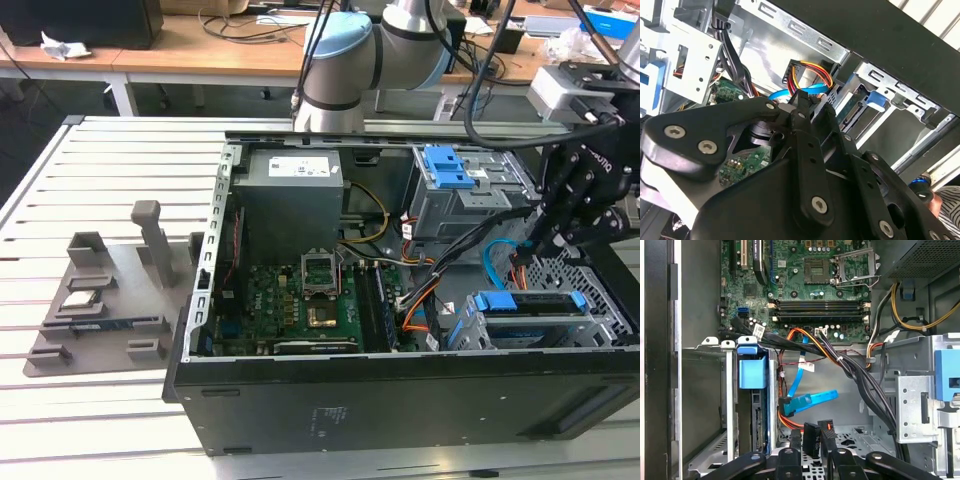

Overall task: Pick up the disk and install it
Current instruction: 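Insert the first disk wire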

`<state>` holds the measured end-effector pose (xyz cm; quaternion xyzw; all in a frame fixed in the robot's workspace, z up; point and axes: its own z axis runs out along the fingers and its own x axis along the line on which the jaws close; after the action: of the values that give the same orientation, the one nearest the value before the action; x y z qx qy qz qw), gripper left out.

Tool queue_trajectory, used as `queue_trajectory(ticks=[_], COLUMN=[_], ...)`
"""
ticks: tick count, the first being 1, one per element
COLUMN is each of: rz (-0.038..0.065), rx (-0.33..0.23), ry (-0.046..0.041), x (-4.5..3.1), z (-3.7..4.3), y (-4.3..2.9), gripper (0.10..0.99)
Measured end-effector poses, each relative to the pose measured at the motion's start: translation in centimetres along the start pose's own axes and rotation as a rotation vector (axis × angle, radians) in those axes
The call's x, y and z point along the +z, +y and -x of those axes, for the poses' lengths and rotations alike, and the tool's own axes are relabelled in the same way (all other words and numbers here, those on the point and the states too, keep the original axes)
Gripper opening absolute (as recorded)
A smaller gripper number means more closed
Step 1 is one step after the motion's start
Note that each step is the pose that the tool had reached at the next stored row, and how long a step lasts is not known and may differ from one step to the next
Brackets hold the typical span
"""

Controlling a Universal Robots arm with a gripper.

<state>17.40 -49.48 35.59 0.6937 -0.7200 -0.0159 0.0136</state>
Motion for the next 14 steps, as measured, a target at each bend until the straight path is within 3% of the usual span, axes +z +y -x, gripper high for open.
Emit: queue_trajectory(ticks=[4, 8, 14], rz=[0.000, 0.000, 0.000], rx=[0.000, 0.000, 0.000], ry=[-0.0001, -0.0001, 0.0000], x=[0.01, 0.02, 0.02], z=[0.00, 0.00, 0.00], y=[0.01, 0.04, 0.07], gripper=[0.302, 0.169, 0.165])
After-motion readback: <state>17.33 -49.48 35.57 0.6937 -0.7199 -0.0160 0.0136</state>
